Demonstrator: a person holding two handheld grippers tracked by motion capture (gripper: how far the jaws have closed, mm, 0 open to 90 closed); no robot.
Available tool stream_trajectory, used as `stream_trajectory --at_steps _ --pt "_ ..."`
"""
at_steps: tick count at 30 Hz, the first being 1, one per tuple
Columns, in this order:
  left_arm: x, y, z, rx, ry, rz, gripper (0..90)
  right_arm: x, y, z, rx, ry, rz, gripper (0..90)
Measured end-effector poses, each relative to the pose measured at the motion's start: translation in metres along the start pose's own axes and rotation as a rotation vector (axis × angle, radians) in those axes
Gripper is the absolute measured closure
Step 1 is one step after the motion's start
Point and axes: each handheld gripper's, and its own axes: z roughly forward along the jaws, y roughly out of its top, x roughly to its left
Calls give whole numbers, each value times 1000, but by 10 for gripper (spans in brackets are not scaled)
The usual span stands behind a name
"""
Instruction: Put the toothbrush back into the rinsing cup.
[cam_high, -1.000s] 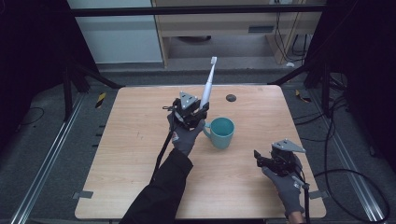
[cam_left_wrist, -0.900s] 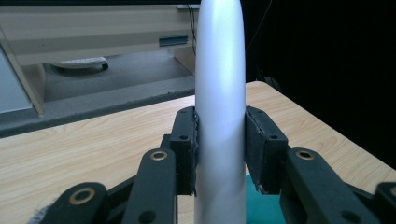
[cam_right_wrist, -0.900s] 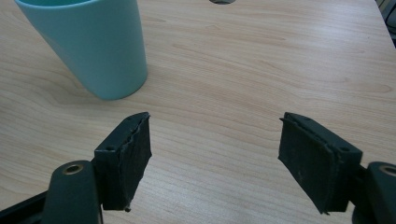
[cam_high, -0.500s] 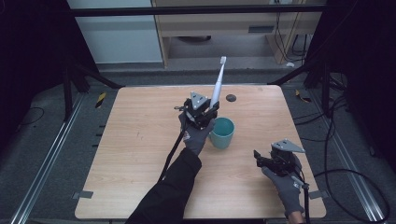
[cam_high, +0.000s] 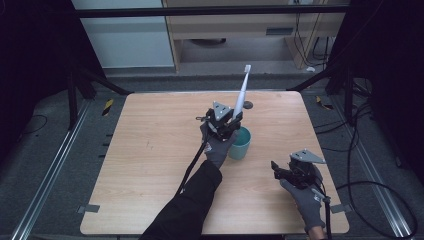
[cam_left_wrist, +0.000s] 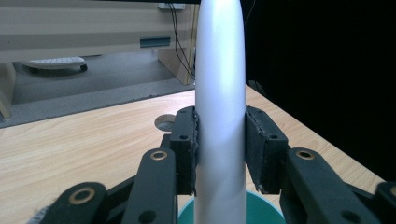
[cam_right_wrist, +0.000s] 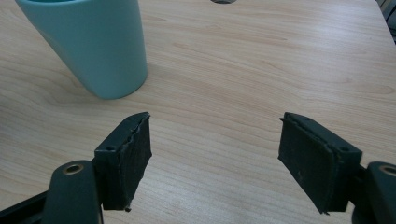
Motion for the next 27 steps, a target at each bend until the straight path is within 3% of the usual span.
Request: stream_trajectory --at_steps 27 --pt "-2 -40 9 83 5 32 656 0 0 1 5 0 -11 254"
